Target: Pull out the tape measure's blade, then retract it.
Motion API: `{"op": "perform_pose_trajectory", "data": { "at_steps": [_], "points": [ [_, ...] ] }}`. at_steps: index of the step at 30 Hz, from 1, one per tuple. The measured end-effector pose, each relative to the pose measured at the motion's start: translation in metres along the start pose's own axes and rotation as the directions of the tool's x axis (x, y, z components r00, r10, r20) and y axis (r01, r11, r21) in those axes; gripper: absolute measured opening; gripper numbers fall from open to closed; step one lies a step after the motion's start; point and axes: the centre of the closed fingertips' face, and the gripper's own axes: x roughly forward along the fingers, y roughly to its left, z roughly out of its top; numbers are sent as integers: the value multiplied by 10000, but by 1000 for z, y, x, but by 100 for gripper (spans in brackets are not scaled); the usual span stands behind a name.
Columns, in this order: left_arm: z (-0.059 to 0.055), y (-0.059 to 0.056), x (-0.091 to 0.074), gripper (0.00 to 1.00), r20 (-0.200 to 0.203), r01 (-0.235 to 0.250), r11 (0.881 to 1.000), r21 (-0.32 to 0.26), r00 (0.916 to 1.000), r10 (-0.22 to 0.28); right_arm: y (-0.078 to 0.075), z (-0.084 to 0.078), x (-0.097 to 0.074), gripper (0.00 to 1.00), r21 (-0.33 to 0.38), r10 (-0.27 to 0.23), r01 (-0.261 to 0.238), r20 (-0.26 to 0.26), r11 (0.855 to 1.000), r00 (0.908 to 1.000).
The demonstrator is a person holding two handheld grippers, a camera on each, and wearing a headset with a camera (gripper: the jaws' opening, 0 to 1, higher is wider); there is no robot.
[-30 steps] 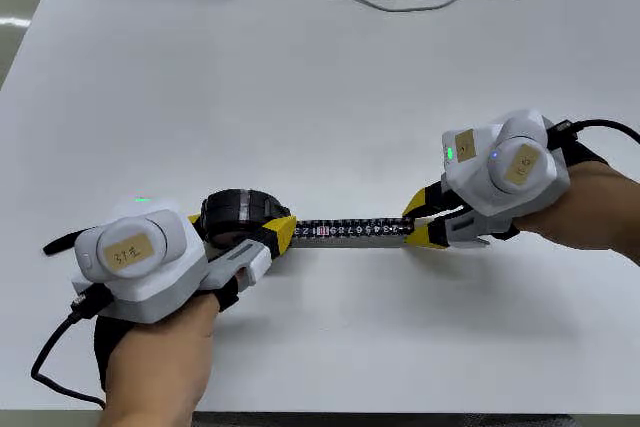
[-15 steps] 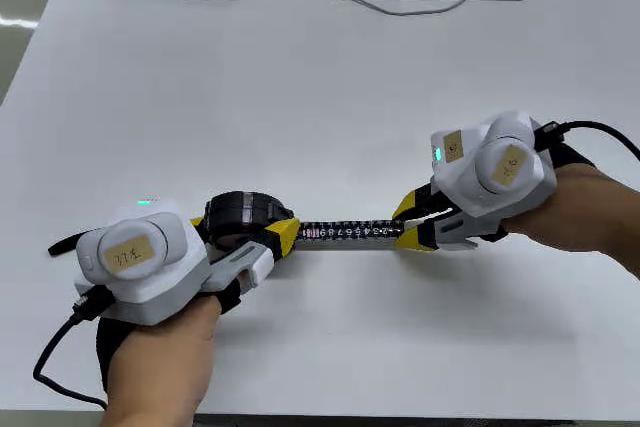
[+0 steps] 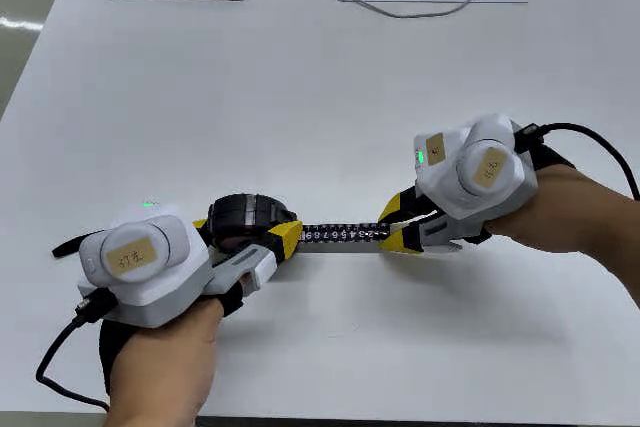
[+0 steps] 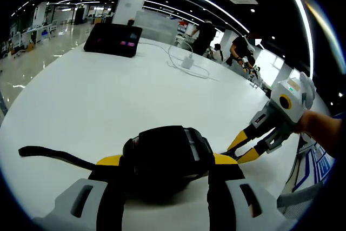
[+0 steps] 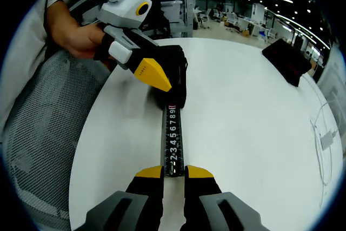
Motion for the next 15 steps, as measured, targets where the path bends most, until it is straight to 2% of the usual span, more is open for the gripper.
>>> {"op": "perform_pose_trajectory", "data": {
  "at_steps": [15],
  "points": [
    [1, 0, 0, 57, 33, 71, 10000, -48, 10000, -71, -1, 13, 10, 10, 2, 122, -122, 282, 9999, 9995]
  ]
}}
